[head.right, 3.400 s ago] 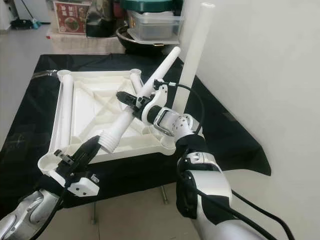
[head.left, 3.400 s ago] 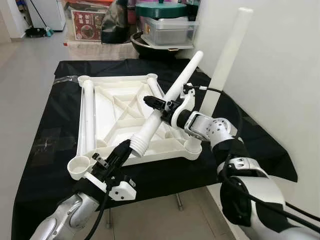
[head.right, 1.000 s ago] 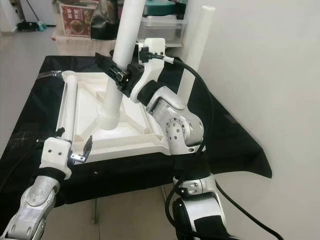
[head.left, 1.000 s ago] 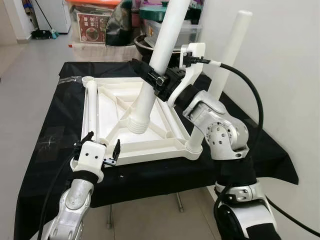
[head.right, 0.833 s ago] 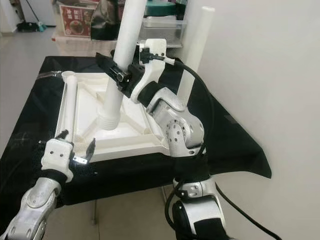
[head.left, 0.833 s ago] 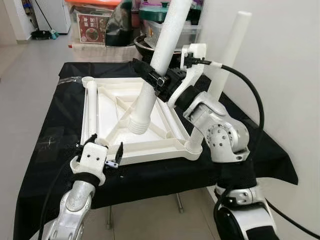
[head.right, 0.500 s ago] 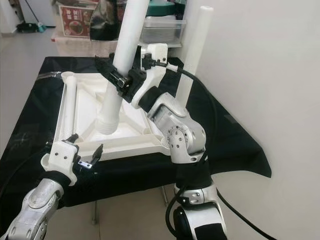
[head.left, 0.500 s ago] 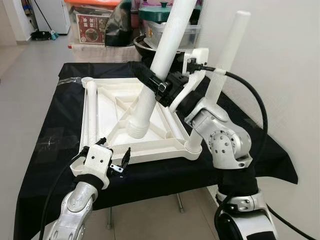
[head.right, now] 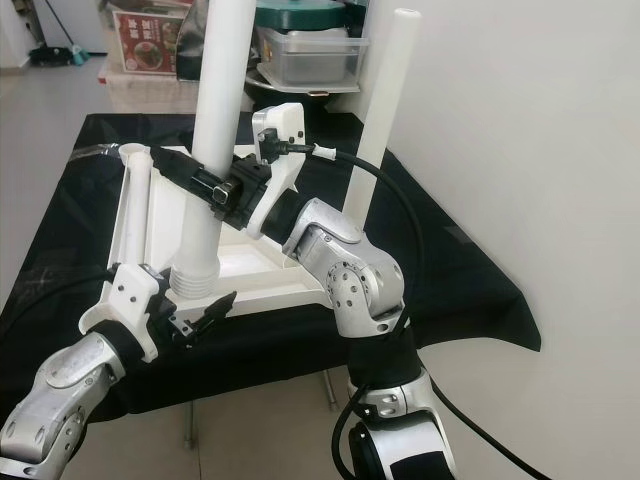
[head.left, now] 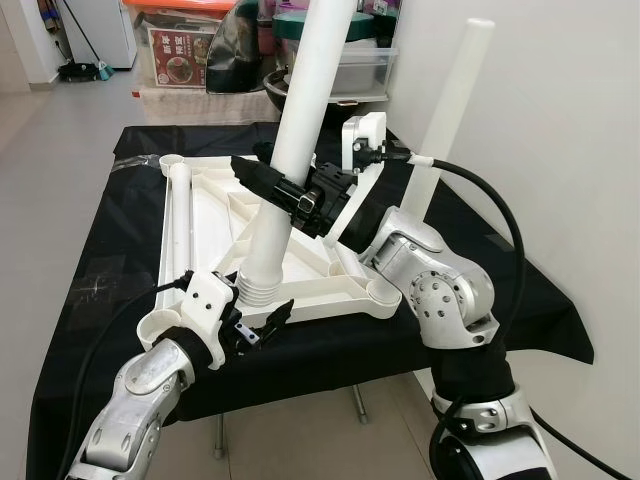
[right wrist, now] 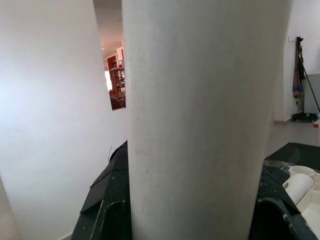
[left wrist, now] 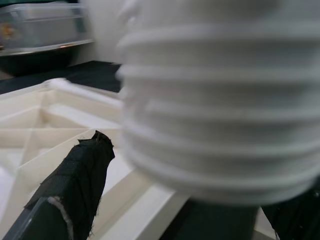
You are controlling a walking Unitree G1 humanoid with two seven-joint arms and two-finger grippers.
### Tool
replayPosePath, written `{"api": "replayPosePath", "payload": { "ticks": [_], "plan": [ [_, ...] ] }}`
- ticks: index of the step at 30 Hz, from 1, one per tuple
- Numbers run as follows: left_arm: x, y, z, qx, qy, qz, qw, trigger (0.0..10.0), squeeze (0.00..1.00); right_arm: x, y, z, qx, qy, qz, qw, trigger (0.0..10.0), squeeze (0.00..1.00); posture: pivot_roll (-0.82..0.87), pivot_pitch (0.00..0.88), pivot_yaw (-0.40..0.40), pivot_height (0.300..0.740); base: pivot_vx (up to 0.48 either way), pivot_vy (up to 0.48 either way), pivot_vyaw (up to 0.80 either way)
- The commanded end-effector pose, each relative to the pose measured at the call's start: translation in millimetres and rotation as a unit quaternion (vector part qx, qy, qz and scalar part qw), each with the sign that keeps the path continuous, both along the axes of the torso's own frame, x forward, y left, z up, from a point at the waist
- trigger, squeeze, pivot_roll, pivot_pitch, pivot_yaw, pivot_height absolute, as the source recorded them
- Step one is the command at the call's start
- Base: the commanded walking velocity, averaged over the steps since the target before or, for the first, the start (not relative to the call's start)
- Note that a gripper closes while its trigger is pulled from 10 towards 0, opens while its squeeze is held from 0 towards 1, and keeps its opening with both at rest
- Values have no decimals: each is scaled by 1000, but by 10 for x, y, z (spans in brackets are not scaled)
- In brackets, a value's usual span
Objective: Building children table
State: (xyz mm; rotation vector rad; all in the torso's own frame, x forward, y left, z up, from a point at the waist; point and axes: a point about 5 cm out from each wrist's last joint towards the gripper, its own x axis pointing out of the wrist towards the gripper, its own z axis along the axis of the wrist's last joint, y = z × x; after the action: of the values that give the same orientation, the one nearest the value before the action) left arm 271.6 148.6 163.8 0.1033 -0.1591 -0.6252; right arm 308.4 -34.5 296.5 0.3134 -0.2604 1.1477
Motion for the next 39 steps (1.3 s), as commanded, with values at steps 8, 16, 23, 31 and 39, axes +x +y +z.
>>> {"api": "replayPosePath", "payload": {
  "ticks": [8, 16, 23, 31, 39],
  "plan": [
    [-76, -49, 33, -3, 9, -39, 999, 10000, 0, 19, 17, -101, -24, 6, 5, 1000, 10000, 0, 90, 0, -92, 740, 0, 0, 0],
    [-106, -80, 139, -29, 19, -81, 996, 10000, 0, -36, 25, -151, -6, 15, 57, 998, 10000, 0, 97, 0, -92, 740, 0, 0, 0],
    [-187, -166, 173, -48, 43, -136, 989, 10000, 0, -177, 16, -129, 36, 17, 140, 989, 10000, 0, 102, 0, -94, 740, 0, 0, 0],
    [-309, -237, 162, -50, 70, -189, 978, 10000, 0, -298, 1, -131, 58, 25, 216, 974, 10000, 0, 105, 0, -95, 740, 0, 0, 0],
    [-431, -329, 264, -90, 106, -268, 953, 10000, 0, -395, -1, -98, 92, 41, 277, 956, 10000, 0, 110, 0, -96, 740, 0, 0, 0]
  ]
}}
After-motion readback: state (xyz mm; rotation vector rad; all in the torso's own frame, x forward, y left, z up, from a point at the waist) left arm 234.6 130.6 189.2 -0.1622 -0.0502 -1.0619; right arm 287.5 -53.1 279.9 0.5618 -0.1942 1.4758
